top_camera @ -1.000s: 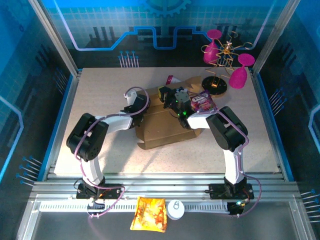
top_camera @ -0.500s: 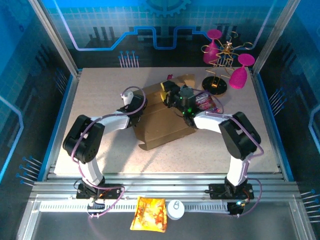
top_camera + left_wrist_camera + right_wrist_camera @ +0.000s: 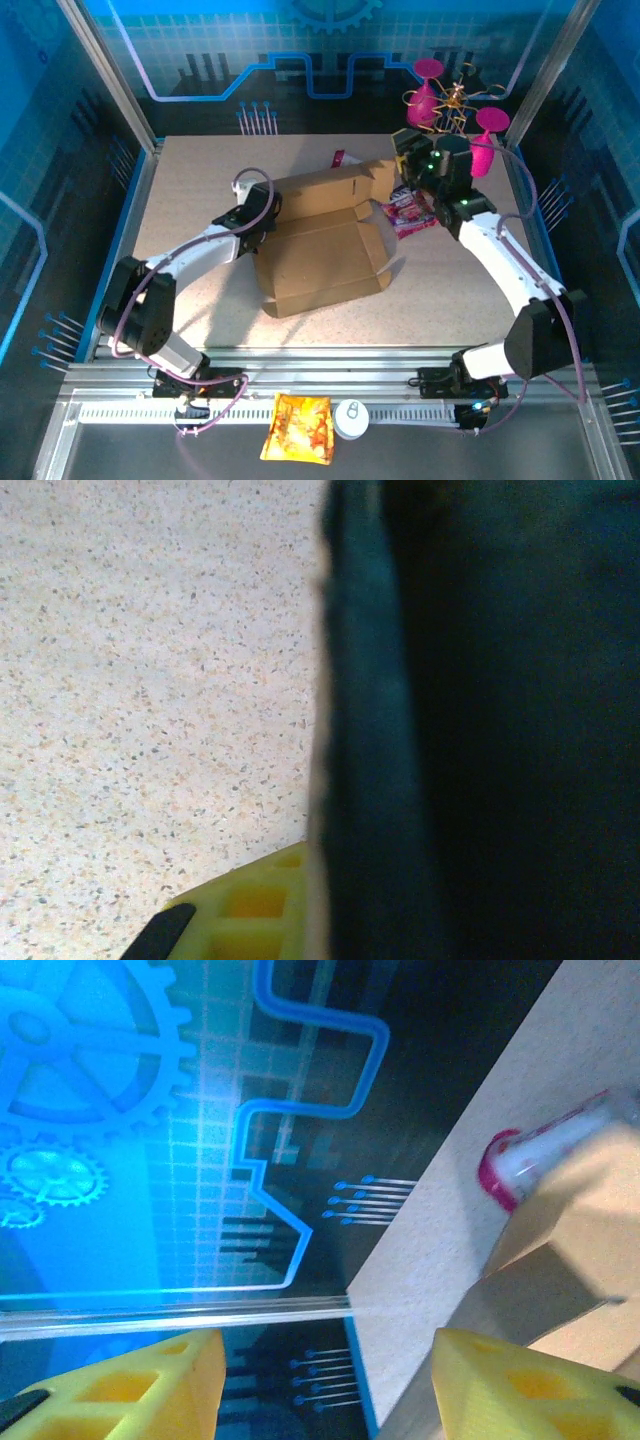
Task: Fold the paper box
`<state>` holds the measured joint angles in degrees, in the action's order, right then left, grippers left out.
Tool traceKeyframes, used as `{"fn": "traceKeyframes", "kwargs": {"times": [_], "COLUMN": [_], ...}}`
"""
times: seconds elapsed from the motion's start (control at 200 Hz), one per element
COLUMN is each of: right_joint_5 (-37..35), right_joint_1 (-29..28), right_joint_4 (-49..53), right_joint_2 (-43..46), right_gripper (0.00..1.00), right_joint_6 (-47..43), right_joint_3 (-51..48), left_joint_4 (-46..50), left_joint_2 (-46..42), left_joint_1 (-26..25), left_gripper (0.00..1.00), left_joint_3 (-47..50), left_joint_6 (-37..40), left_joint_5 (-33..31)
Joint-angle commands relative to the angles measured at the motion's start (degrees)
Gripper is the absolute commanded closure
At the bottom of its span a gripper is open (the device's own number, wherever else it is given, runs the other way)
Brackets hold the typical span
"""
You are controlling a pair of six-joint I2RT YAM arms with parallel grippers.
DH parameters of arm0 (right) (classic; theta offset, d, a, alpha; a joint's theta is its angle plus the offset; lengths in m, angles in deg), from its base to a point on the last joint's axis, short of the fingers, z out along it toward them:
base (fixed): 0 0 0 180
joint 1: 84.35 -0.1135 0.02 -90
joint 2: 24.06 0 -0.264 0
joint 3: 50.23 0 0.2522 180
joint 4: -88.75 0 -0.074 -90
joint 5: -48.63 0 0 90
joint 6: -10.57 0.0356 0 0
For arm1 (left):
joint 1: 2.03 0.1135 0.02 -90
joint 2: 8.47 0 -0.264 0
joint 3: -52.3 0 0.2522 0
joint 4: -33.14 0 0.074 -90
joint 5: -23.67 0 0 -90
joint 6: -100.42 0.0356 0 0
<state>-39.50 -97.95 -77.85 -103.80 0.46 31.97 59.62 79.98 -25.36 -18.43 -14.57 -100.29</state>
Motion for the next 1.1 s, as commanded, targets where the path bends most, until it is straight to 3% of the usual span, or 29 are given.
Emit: {"fn": "traceKeyframes", "kwargs": {"times": [0.0,0.2,0.35,0.675,1.006,1.096], "right_joint_5": [5.63,13.58,12.22,12.19,15.73,15.86], "right_joint_1": [2.99,3.66,1.08,-0.74,-2.38,-2.76], "right_joint_4": [11.76,14.67,22.22,21.83,19.04,17.13], "right_joint_2": [-1.23,-8.59,-10.25,-10.08,-13.55,-12.45], "right_gripper": [0.45,0.48,0.45,0.40,0.42,0.48], "right_joint_6": [-9.60,-14.40,-17.95,-19.58,-17.99,-16.19], "right_joint_3": [3.17,11.25,16.67,12.94,15.03,12.79], "left_joint_4": [3.33,3.85,3.99,3.84,4.15,4.34], "left_joint_2": [-2.85,-4.91,-5.06,-4.34,-3.56,-2.96], "left_joint_1": [0.31,0.31,0.33,0.31,0.32,0.31], "left_gripper": [1.00,1.00,1.00,1.00,1.00,1.00], "left_joint_3": [-2.69,-3.00,-4.48,-6.14,-7.30,-8.02], "left_joint_6": [2.50,3.23,3.79,4.87,6.02,5.78], "left_joint_5": [3.59,4.96,5.55,6.68,8.09,8.53]}}
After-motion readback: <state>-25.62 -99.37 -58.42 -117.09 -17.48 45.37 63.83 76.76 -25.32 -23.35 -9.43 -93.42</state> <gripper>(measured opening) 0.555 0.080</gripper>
